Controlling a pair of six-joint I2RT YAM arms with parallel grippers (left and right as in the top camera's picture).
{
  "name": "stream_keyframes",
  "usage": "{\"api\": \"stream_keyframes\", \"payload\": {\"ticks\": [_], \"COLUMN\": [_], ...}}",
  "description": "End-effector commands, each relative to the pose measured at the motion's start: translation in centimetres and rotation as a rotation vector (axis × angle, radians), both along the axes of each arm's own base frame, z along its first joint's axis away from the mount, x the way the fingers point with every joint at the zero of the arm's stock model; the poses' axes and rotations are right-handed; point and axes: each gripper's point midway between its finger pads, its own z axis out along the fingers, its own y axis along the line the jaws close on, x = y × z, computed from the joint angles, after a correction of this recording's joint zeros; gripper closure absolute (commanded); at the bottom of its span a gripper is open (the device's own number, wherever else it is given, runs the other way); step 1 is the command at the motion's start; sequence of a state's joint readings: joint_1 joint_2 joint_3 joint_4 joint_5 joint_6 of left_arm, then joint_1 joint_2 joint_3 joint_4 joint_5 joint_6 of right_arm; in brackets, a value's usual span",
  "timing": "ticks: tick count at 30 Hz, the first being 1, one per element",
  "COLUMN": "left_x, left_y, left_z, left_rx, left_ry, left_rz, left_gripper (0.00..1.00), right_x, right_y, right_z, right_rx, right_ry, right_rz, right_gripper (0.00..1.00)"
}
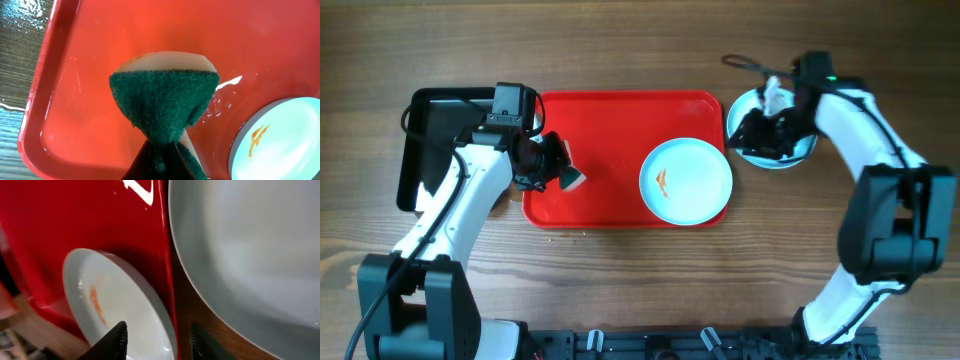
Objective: Clean dirty plates on tray and stack at the side
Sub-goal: 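Carry the left plate with the right gripper onto the plate at right, then reach the right gripper to the remaining plate and drag it left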
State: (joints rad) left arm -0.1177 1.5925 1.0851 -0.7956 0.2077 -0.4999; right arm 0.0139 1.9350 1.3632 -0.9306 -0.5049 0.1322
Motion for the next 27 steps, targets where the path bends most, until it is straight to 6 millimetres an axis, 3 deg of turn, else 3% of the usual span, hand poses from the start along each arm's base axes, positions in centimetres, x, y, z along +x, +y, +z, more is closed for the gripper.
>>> {"api": "stream_keyframes", "payload": {"ticks": [1, 3, 7, 15, 18, 22, 27], "left_x": [-0.2, -0.3, -0.2, -0.2, -0.1, -0.1, -0.1], "left_y": [-0.4, -0.3, -0.4, -0.4, -0.4, -0.4, -0.4], "left_z": [-0.4, -0.4, -0.4, -0.4, -0.4, -0.4, -0.4], "left_rx": [-0.011, -0.011, -0.012, -0.012, -0.012, -0.012, -0.013], "left_ry": [0.013, 0.014, 0.010, 0.009, 0.006, 0.006, 0.006], "left_rz": [-0.006, -0.006, -0.006, -0.006, -0.006, -0.006, -0.006], "left_gripper": [0.96, 0.96, 0.96, 0.96, 0.96, 0.96, 0.96], "right_x": [-0.6, -1.3, -2.1, -3.9, -4.0, -4.1, -4.2], "right_y": [-1.0, -1.3, -0.3, 0.4, 0.8, 1.0, 3.8], "right_z": [-0.9, -1.7, -2.0, -1.9, -1.8, -1.8, -1.8], "right_rx": [-0.260, -0.339, -0.323, -0.271, -0.249, -0.249, -0.244], "right_ry": [-0.013, 0.000, 0.020, 0.089, 0.093, 0.095, 0.069], "right_rz": [0.030, 0.042, 0.070, 0.087, 0.087, 0.092, 0.125], "right_gripper": [0.59, 0.59, 0.70, 0.71, 0.85, 0.85, 0.83]}}
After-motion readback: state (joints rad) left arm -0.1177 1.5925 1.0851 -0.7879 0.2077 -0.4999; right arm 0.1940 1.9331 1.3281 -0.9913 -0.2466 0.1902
